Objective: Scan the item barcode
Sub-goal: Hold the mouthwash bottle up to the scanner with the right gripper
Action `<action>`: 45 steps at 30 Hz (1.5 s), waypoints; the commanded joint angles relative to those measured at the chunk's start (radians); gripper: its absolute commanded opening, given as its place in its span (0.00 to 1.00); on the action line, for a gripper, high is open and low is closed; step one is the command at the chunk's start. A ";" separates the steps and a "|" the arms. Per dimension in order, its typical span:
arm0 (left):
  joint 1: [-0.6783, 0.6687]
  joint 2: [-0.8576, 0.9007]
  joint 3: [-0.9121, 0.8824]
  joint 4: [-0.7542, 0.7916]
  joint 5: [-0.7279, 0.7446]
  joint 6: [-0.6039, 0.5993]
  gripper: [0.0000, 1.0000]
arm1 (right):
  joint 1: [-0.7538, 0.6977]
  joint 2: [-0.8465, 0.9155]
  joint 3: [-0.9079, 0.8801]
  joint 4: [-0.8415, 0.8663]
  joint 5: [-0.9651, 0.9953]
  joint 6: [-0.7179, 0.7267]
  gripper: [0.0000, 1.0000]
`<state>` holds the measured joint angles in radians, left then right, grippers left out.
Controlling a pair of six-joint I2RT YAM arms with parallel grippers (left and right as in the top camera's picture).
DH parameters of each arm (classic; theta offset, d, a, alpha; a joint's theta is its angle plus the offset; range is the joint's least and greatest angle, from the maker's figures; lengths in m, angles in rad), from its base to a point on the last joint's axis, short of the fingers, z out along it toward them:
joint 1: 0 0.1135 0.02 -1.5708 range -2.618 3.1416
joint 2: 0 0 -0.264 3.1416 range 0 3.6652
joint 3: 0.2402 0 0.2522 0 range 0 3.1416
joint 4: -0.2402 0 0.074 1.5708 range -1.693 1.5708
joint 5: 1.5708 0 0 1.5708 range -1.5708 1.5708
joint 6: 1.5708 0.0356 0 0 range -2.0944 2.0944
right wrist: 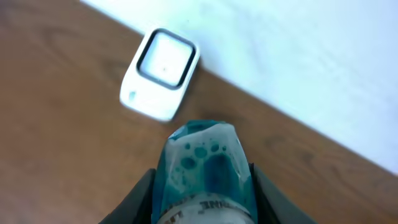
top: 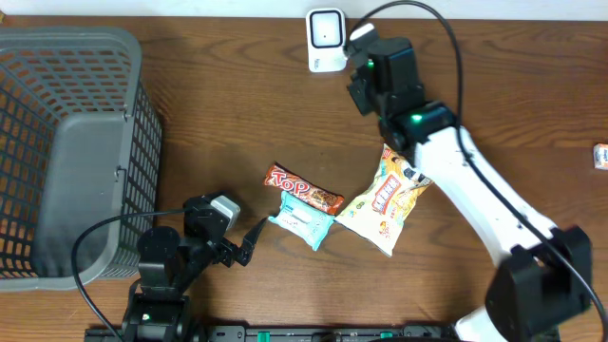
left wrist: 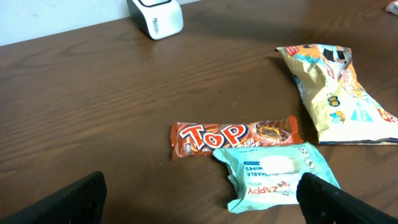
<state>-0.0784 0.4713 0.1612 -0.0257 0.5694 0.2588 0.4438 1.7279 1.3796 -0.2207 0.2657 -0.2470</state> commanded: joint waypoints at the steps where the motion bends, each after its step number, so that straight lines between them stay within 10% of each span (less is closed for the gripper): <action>1: 0.003 0.000 -0.007 0.003 -0.005 -0.009 0.98 | 0.023 0.043 0.028 0.120 0.106 -0.045 0.15; 12: 0.003 0.000 -0.007 0.003 -0.005 -0.009 0.98 | 0.068 0.272 0.063 0.566 0.260 -0.262 0.18; 28: 0.003 0.000 -0.007 0.003 -0.005 -0.009 0.98 | 0.135 0.797 0.711 0.562 0.547 -0.670 0.15; 45: 0.003 0.000 -0.007 0.003 -0.005 -0.009 0.98 | 0.212 0.934 0.813 0.711 0.735 -0.937 0.17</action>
<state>-0.0784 0.4713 0.1612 -0.0257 0.5690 0.2588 0.6598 2.6770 2.1460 0.4686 0.9142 -1.1229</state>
